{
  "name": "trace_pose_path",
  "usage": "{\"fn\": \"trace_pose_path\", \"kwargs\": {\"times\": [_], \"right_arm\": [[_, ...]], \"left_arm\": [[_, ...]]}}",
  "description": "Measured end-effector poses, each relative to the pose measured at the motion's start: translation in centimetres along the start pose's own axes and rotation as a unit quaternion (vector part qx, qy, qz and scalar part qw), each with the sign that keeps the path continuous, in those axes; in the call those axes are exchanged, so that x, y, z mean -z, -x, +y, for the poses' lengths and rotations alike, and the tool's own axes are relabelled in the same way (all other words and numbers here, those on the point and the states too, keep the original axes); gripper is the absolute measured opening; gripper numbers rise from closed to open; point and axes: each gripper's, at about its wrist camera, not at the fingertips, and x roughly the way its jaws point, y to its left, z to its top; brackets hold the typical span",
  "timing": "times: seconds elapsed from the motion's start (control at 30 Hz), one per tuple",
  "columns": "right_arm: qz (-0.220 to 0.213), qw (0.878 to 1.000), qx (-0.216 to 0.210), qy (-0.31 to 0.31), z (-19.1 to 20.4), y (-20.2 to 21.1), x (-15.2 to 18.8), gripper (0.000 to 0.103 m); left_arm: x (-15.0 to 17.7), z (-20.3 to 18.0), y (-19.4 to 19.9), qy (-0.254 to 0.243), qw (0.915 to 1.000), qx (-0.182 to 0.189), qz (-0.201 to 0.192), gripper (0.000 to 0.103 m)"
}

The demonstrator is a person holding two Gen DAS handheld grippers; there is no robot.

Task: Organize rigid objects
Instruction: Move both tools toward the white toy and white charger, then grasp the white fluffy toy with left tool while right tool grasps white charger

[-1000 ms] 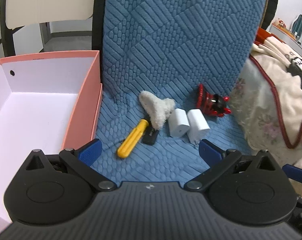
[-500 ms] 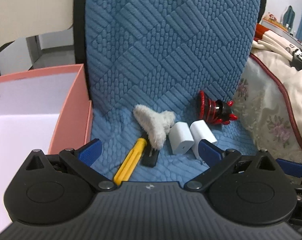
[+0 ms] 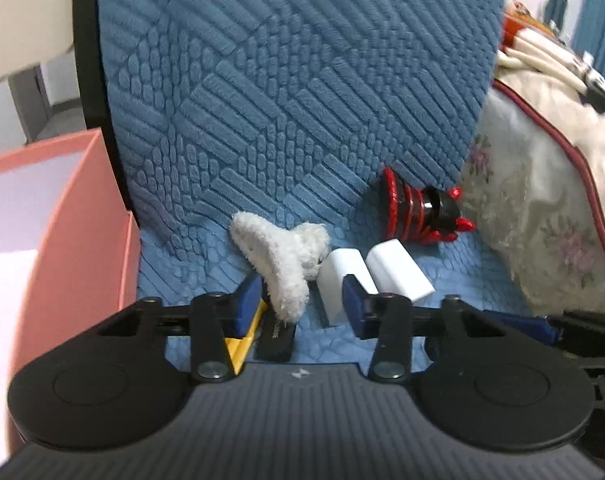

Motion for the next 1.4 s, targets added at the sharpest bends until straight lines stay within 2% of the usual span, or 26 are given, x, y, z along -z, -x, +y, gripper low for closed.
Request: {"fn": "trace_pose_path", "kwargs": {"times": [0.17, 0.33, 0.47, 0.53, 0.6, 0.83, 1.0, 1.27, 1.4], "right_arm": [[-0.013, 1.000, 0.006, -0.016, -0.5, -1.4, -1.4, 0.052], [-0.001, 1.000, 0.014, -0.009, -0.6, -3.0, -2.3, 0.052], [0.015, 1.000, 0.002, -0.009, -0.4, -3.6, -2.3, 0.051], [0.025, 1.000, 0.006, -0.003, -0.2, -4.0, -2.3, 0.038], [0.035, 0.999, 0.007, -0.003, -0.1, -4.6, -2.3, 0.033], [0.048, 0.999, 0.004, 0.001, 0.0, -5.3, -2.5, 0.033], [0.063, 0.998, 0.002, -0.018, -0.2, -5.0, -2.6, 0.033], [0.082, 0.995, 0.012, -0.053, -0.6, -2.1, -1.7, 0.032], [0.094, 0.994, 0.034, -0.049, -0.1, -0.4, -0.9, 0.032]], "left_arm": [[0.0, 0.5, -2.0, 0.015, 0.9998, -0.003, 0.015, 0.029], [0.2, 0.9, -3.0, 0.027, 0.9993, 0.000, 0.027, 0.020], [0.3, 1.0, -3.1, 0.035, 0.9990, 0.001, 0.029, 0.018], [0.3, 1.1, -3.1, 0.040, 0.9988, 0.000, 0.028, 0.018], [0.3, 1.0, -3.2, 0.039, 0.9988, -0.002, 0.029, 0.017], [0.3, 1.3, -2.6, 0.051, 0.9983, -0.002, 0.029, 0.015], [0.6, 1.7, -1.2, 0.056, 0.9982, -0.005, 0.021, 0.015], [2.3, 1.8, 1.8, 0.061, 0.9980, -0.005, 0.018, 0.015], [3.2, 1.9, 3.8, 0.070, 0.9974, 0.008, 0.018, 0.014]]}}
